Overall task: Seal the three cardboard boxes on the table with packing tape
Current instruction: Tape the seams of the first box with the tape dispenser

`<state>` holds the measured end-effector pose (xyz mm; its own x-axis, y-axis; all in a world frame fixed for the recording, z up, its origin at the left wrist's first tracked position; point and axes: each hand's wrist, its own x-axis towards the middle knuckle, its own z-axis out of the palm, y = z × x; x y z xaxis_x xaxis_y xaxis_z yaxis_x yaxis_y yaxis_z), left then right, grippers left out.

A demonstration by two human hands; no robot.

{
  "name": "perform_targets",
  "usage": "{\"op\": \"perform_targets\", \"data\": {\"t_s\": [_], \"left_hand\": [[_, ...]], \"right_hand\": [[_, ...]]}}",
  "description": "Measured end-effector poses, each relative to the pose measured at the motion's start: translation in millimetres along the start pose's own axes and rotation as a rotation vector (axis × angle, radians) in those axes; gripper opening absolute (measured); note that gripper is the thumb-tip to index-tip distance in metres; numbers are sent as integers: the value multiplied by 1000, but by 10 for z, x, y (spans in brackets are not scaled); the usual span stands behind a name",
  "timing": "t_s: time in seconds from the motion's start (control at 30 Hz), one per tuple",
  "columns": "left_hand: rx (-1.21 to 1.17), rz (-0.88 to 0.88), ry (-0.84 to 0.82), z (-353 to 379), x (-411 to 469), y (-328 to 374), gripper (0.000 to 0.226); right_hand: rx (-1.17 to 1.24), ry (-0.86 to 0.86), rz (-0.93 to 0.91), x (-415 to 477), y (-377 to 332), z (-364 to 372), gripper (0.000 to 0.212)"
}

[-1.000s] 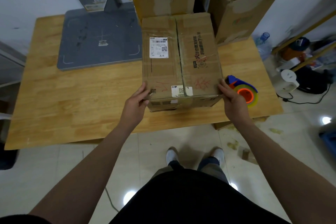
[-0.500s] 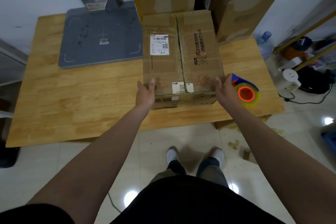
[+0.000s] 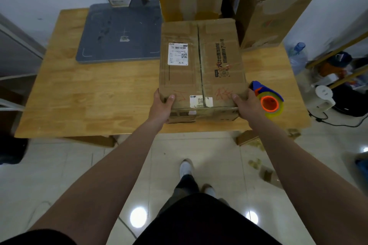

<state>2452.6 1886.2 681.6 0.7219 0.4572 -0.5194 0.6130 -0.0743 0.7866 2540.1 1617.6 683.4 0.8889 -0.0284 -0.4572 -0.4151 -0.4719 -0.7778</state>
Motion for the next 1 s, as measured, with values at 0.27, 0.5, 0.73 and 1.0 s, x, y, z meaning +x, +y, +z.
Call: {"op": "perform_targets", "data": {"t_s": [0.27,0.5,0.73,1.0], "left_hand": [[-90,31,108,-249,-752,-451,67],[-114,-42,202,-838,-974,-533,68],[-169,-35,300,-1663,-607,-601,66],[-211,88,268,-2855,609,-235,56]], "right_hand": [[-11,-41,-73,-680,215,98,50],[-137,-165,-213,-843,-228,397,49],[-170,-231,-357,-848,-863,1077,41],[-86,-154,-385,-390,-1934,2255,53]]}}
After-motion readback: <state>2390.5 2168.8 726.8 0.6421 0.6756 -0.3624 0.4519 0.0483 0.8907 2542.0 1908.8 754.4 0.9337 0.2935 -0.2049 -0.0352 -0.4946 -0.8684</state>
